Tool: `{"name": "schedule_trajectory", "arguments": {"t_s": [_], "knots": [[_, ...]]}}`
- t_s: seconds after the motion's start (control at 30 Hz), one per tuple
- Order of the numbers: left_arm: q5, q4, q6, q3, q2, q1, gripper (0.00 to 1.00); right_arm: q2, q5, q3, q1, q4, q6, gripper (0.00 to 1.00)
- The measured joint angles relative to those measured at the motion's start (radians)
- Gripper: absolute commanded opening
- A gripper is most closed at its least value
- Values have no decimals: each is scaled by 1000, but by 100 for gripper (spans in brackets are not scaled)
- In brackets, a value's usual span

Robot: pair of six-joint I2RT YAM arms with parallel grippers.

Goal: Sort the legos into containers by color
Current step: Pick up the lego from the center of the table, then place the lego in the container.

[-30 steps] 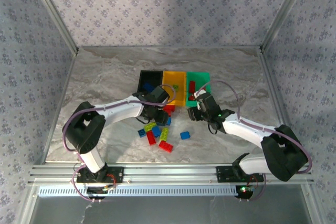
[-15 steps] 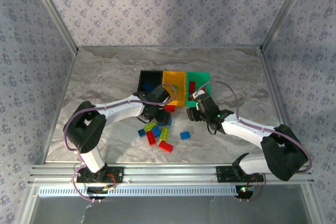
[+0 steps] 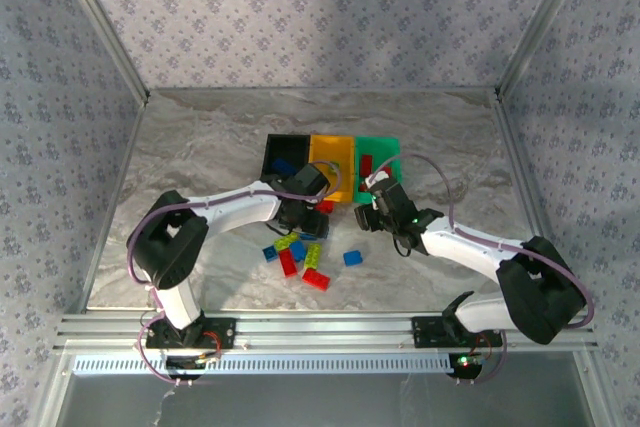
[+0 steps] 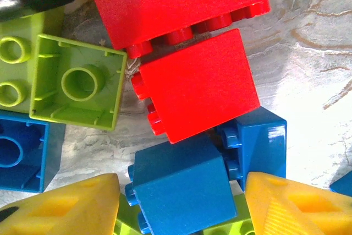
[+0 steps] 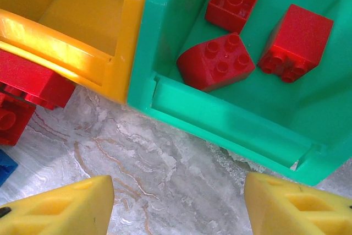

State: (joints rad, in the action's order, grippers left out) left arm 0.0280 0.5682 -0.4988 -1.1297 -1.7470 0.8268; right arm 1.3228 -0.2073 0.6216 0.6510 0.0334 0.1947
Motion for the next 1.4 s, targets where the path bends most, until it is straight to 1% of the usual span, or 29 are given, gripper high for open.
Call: {"name": "schedule_trajectory", "arguments": {"t_s": [0.2, 0.33, 0.43, 0.6, 0.77, 0.9, 1.0, 1.13, 1.33, 1.37, 1.4], "knots": [[-56, 30, -10, 3, -23, 0, 58, 0, -7, 0, 0, 0, 0, 66], [-70, 42, -16, 16, -25, 0, 57, 0, -8, 0, 2, 0, -1, 66], [-69, 38, -26, 20, -25, 0, 50, 0, -8, 2, 4, 0, -1, 66], [-70, 32, -36, 21, -22, 0, 41, 0, -14, 4, 5, 0, -1, 66], [-84, 32, -37, 21, -8, 0, 39, 0, -15, 4, 6, 0, -1, 66], [-123, 43, -24, 18, 53, -9, 39, 0, -16, 4, 7, 0, -1, 66], [-151, 68, 3, -15, 93, -42, 40, 2, -18, 4, 9, 0, -1, 66], [-175, 79, 48, -96, 117, -130, 40, 5, -18, 4, 13, 0, -1, 66], [-191, 82, 102, -223, 106, -244, 40, 5, -18, 5, 16, 0, -1, 66], [-190, 83, 110, -249, 93, -257, 41, 5, -18, 5, 17, 0, -1, 66], [-190, 82, 116, -274, 79, -266, 44, 6, -18, 6, 18, 0, -1, 66]]}}
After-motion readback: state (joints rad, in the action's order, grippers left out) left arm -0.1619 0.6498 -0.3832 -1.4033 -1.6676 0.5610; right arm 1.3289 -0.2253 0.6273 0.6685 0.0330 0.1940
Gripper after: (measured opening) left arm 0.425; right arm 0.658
